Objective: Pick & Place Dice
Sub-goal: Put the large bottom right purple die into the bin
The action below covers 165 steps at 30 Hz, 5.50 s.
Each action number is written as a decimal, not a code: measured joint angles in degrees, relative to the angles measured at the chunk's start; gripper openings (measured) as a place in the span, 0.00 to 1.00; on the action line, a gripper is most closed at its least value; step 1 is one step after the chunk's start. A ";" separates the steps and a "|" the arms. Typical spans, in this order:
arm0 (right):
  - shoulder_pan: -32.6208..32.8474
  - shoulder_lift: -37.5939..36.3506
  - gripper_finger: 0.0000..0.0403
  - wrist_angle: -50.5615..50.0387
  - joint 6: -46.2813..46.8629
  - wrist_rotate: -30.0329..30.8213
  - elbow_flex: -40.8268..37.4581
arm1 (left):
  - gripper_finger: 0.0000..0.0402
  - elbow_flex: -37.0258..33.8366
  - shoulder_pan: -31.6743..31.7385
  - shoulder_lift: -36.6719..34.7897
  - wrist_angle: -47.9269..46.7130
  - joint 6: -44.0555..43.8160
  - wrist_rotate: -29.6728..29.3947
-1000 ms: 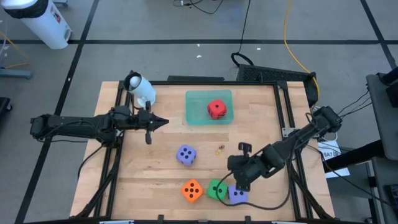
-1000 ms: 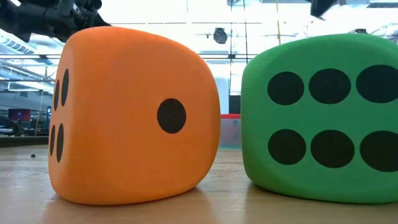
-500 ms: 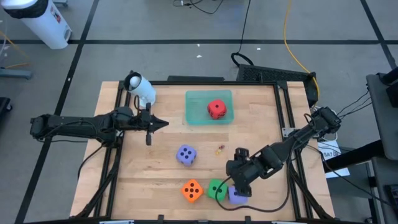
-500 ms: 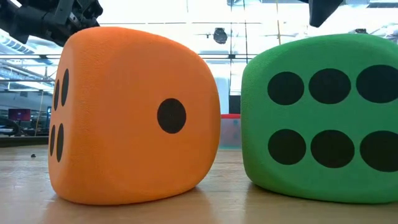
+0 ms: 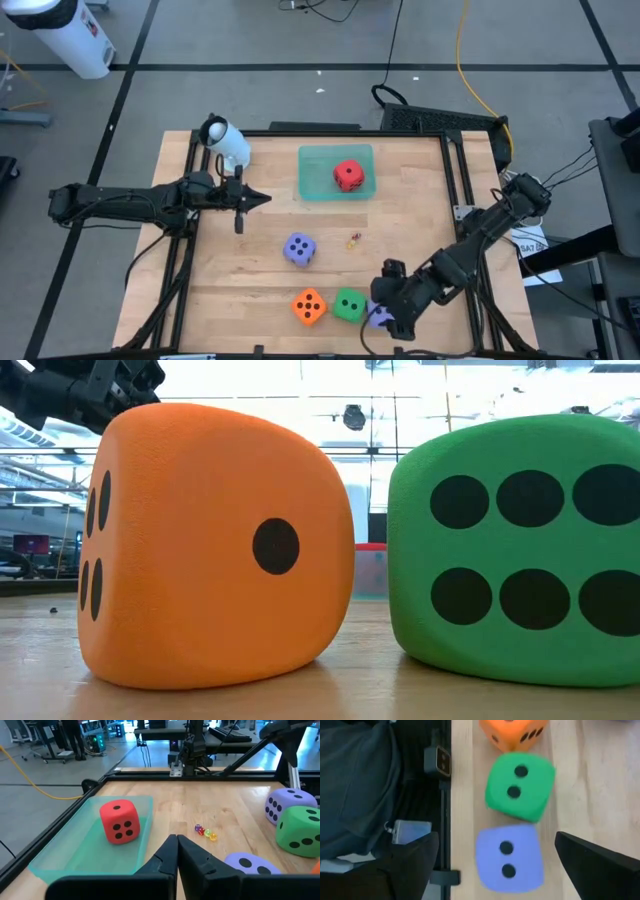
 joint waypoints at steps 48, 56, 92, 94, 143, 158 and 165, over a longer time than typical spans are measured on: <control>2.93 16.02 0.98 -4.95 -14.10 8.07 -4.00 | 0.08 -0.02 -0.01 -0.02 -1.09 0.36 -1.52; 1.14 16.04 0.98 -5.19 -18.47 7.01 -4.12 | 0.08 -0.04 -0.01 0.00 -1.12 0.27 -1.54; -27.04 -5.15 0.91 -0.56 -42.27 13.05 -7.84 | 0.08 -0.04 -0.01 0.00 3.67 -1.14 -1.55; -30.98 -5.69 0.91 2.35 -47.23 12.92 -7.80 | 0.08 -0.04 0.01 0.50 4.17 -1.70 -1.52; -61.18 10.23 0.93 33.88 -69.29 -16.57 -7.98 | 0.01 38.26 14.65 56.35 3.94 5.82 8.42; -66.56 10.27 0.93 38.14 -65.30 -30.77 -7.96 | 0.00 38.29 18.32 57.13 2.17 2.33 13.33; -66.69 10.36 0.93 39.11 -62.31 -35.26 -7.45 | 0.00 38.29 18.64 57.02 2.05 -0.44 13.96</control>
